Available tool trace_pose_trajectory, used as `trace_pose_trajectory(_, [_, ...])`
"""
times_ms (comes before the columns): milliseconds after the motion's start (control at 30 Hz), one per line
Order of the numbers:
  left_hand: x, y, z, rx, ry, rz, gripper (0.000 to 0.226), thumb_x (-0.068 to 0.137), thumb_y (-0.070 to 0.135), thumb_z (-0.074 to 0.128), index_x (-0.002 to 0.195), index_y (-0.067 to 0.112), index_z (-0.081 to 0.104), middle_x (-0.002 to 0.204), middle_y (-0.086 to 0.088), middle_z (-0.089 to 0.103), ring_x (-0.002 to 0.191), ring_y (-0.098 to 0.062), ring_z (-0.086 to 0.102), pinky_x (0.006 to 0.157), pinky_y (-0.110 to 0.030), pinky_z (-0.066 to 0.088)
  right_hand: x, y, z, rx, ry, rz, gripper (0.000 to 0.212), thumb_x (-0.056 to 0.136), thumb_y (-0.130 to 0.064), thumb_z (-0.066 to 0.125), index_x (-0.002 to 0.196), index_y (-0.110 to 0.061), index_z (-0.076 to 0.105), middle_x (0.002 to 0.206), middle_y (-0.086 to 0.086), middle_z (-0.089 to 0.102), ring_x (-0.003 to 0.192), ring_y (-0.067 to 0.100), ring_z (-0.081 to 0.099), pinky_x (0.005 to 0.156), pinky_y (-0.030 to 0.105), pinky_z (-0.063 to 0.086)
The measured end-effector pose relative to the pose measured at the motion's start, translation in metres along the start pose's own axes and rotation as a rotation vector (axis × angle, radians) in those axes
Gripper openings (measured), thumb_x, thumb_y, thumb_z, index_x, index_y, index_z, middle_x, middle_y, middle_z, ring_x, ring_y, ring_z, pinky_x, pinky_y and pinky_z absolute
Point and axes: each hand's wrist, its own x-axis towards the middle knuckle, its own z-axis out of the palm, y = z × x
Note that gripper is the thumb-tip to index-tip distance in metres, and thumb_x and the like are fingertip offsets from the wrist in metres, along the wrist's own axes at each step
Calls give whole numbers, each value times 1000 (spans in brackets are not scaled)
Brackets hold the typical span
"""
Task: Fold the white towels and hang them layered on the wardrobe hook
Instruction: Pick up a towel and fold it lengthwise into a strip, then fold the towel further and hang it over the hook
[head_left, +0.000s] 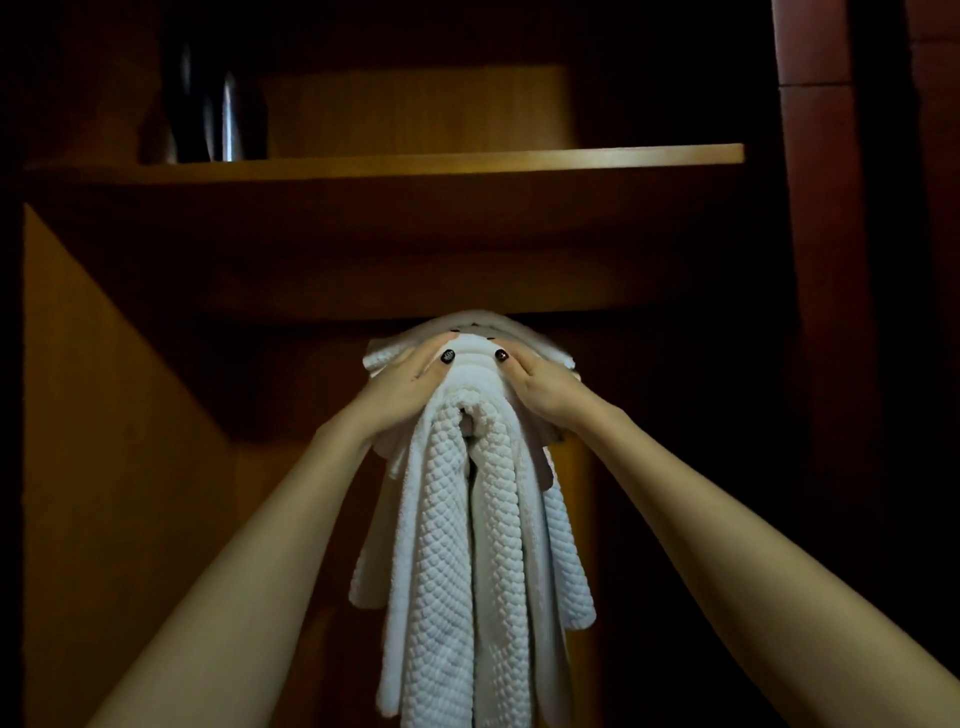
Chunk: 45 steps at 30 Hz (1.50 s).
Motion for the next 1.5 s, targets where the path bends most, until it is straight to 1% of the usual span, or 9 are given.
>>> trace_pose_trajectory(100, [-11, 16, -5, -90, 20, -37, 50, 103, 42, 37, 150, 25, 35, 156, -3, 34, 143, -16, 30, 120, -37, 21, -20, -4, -10, 72, -63, 26, 55, 104, -50, 26, 156, -31, 20, 160, 1, 30, 134, 20, 40, 106, 33, 33])
trace_pose_trajectory(200, [-45, 30, 3, -8, 204, -4, 48, 102, 36, 47, 146, 18, 42, 152, -5, 39, 141, -18, 34, 112, -26, 23, -64, -4, -23, 145, 7, 66, 51, 105, -42, 36, 153, -30, 28, 156, 0, 37, 127, 17, 47, 91, 21, 36])
trace_pose_trajectory(367, [-133, 49, 56, 49, 253, 106, 42, 97, 20, 57, 138, 13, 52, 148, -8, 44, 139, -22, 36, 111, -27, 24, -182, -6, -12, 55, -8, 90, 51, 102, -35, 46, 150, -21, 36, 152, 7, 42, 140, 23, 38, 110, 29, 30])
trace_pose_trajectory(567, [-247, 86, 174, 104, -161, 93, 58, 98, 30, 53, 151, 17, 33, 157, -5, 32, 146, -22, 24, 118, -40, 24, -352, 36, -6, -138, -166, 378, 51, 102, -33, 47, 152, -28, 33, 154, 14, 33, 143, 29, 31, 116, 44, 31])
trace_pose_trajectory(700, [-319, 116, 258, 270, -532, 245, 61, 101, 35, 47, 154, 16, 25, 160, -8, 22, 147, -23, 20, 119, -38, 18, -483, 90, -4, -357, -350, 579, 56, 103, -34, 43, 155, -32, 22, 161, 13, 20, 148, 33, 17, 118, 50, 27])
trace_pose_trajectory(800, [-367, 137, 316, 255, -733, 304, 60, 102, 38, 43, 155, 22, 19, 162, -2, 16, 150, -21, 12, 121, -41, 16, -573, 124, 2, -440, -484, 752, 59, 103, -35, 43, 156, -34, 17, 162, 11, 15, 149, 34, 12, 117, 50, 24])
trace_pose_trajectory(1067, [-488, 184, 488, 186, -992, 335, 61, 100, 38, 45, 155, 30, 18, 163, 5, 9, 151, -18, 2, 120, -43, 6, -758, 212, 8, -399, -620, 1190, 60, 102, -39, 44, 155, -33, 16, 161, 11, 17, 147, 36, 17, 115, 53, 25])
trace_pose_trajectory(1267, [-610, 186, 641, 121, -1098, 367, 60, 100, 37, 44, 154, 27, 20, 163, 3, 11, 150, -19, 4, 120, -44, 6, -906, 289, 68, -350, -595, 1302, 60, 102, -36, 44, 156, -29, 18, 161, 12, 20, 146, 37, 17, 117, 52, 25])
trace_pose_trajectory(1500, [-812, 141, 805, 106, -1207, 467, 57, 102, 38, 41, 154, 21, 23, 161, -1, 17, 149, -22, 11, 120, -43, 12, -1089, 382, 204, -310, -628, 1334, 62, 102, -38, 43, 157, -27, 15, 160, 14, 20, 145, 38, 19, 115, 52, 27])
